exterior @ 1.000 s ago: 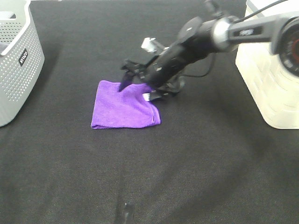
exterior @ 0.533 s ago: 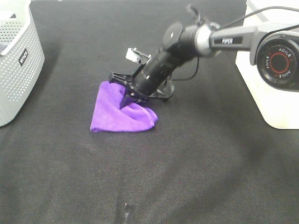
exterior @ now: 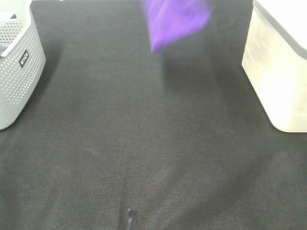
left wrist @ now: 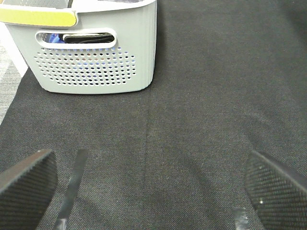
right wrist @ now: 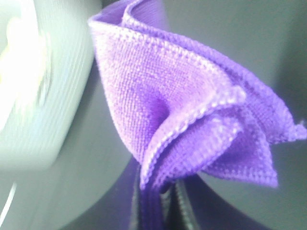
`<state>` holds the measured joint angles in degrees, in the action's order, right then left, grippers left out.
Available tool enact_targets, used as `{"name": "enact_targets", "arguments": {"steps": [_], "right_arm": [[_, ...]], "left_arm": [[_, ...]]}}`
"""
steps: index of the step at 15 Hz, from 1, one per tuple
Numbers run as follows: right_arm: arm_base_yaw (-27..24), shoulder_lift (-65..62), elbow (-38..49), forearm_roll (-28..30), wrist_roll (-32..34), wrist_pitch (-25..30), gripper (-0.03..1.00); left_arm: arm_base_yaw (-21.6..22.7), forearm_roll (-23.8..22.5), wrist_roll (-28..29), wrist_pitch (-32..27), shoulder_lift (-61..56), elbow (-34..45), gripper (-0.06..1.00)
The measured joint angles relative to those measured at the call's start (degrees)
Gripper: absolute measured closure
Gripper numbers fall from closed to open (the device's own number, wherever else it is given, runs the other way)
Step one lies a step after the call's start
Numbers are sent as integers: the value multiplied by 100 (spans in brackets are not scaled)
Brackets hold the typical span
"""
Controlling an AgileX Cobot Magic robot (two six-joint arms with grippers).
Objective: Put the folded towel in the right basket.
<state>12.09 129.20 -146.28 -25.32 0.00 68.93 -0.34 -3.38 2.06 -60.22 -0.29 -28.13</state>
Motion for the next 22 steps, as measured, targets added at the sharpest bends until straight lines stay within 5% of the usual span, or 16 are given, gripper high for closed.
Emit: {"name": "enact_targets", "arguments": {"steps": [6,10,11,13,15,19,22], "right_arm": [[-1856,-1175,567,1610,-149,52,83],[-2298,-894,1112,2017,0,115,82],[-2292,-756,1123,2074,57,115,71],[-2286,-550,1163,2252,63,120,23],[-2286,-527,1163,2280,40,120,2],[-2154,-584,1163,1633,0,120,0],[-1490,-796,1169,2292,40,120,1]], "left_arm": [[0,0,0,0,0,0,-4],[0,0,0,0,0,0,-4],[0,0,0,0,0,0,-4],[0,0,0,0,0,0,-4],[0,0,0,0,0,0,-4],[0,0,0,0,0,0,-4],[0,0,0,0,0,0,-4]]}}
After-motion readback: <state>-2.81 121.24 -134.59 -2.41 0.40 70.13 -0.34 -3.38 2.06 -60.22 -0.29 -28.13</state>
